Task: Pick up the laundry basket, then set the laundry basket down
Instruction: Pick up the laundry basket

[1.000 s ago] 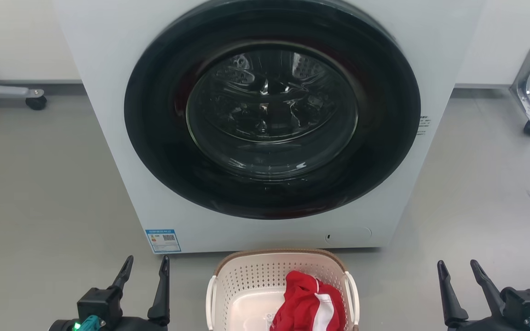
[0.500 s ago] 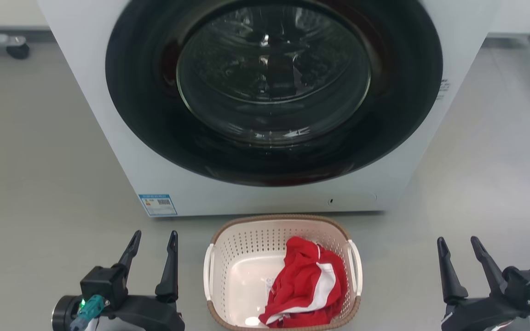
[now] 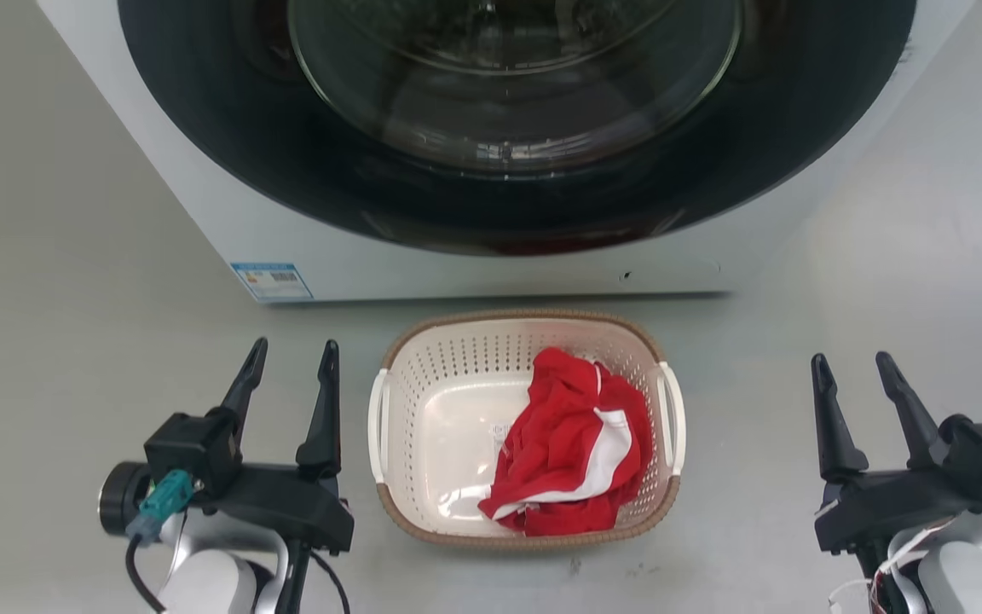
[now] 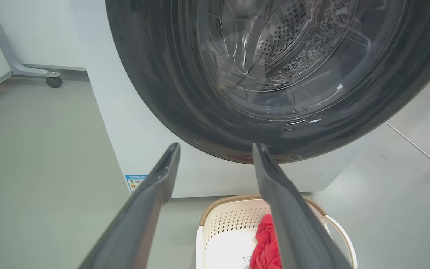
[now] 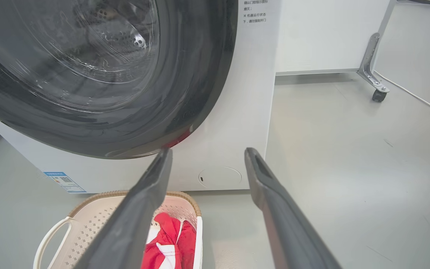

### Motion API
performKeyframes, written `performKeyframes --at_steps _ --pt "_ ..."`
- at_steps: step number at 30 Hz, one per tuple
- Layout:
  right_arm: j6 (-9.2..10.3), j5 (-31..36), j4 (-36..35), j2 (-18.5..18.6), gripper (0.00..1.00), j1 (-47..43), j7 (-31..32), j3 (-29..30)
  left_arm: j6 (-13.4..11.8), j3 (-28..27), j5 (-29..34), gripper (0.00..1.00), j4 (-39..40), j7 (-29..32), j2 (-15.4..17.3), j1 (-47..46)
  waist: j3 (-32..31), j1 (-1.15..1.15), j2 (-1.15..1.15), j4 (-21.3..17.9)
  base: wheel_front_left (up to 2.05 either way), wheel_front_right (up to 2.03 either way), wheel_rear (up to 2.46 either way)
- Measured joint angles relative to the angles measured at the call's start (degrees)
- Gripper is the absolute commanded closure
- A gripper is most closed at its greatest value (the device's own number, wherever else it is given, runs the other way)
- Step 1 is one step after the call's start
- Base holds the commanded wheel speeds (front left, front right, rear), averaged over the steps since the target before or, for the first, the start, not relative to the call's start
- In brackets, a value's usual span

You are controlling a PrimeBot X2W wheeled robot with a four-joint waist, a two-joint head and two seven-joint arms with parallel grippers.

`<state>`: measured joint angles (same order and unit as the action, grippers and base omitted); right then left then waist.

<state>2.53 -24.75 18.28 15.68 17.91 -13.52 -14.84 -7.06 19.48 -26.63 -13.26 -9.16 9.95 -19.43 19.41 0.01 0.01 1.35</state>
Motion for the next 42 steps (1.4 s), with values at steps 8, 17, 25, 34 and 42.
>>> performKeyframes --at_steps 8,17,25,34,42 --pt "-0.01 0.1 -0.2 0.0 0.00 3.7 0.4 0.3 0.0 0.0 0.0 0.00 -0.7 0.6 -0.8 -3.8 6.4 0.00 0.00 0.2 0.00 0.00 0.00" --pt "-0.09 0.1 0.7 0.1 0.00 8.1 1.6 -0.2 0.6 -0.2 0.0 0.00 -3.0 1.2 -1.0 -8.2 13.3 0.00 0.00 0.5 0.00 0.00 0.00" --pt "-0.60 0.1 2.5 0.0 0.00 12.5 2.9 -0.6 2.2 0.4 -0.3 0.00 -6.1 2.6 -1.7 -13.1 19.2 0.00 0.00 0.6 0.00 0.00 0.00" --pt "-1.66 0.1 6.1 -1.3 0.00 17.4 4.0 -1.9 4.1 0.6 -1.8 0.00 -12.3 5.1 -3.0 -18.7 25.3 0.00 0.00 0.7 0.00 0.00 0.00" --pt "-2.87 0.1 10.1 -2.3 0.00 21.7 4.9 -2.9 5.1 -0.3 -2.8 0.00 -19.5 8.0 -3.1 -23.4 29.4 0.00 0.00 0.4 0.00 0.00 0.00"
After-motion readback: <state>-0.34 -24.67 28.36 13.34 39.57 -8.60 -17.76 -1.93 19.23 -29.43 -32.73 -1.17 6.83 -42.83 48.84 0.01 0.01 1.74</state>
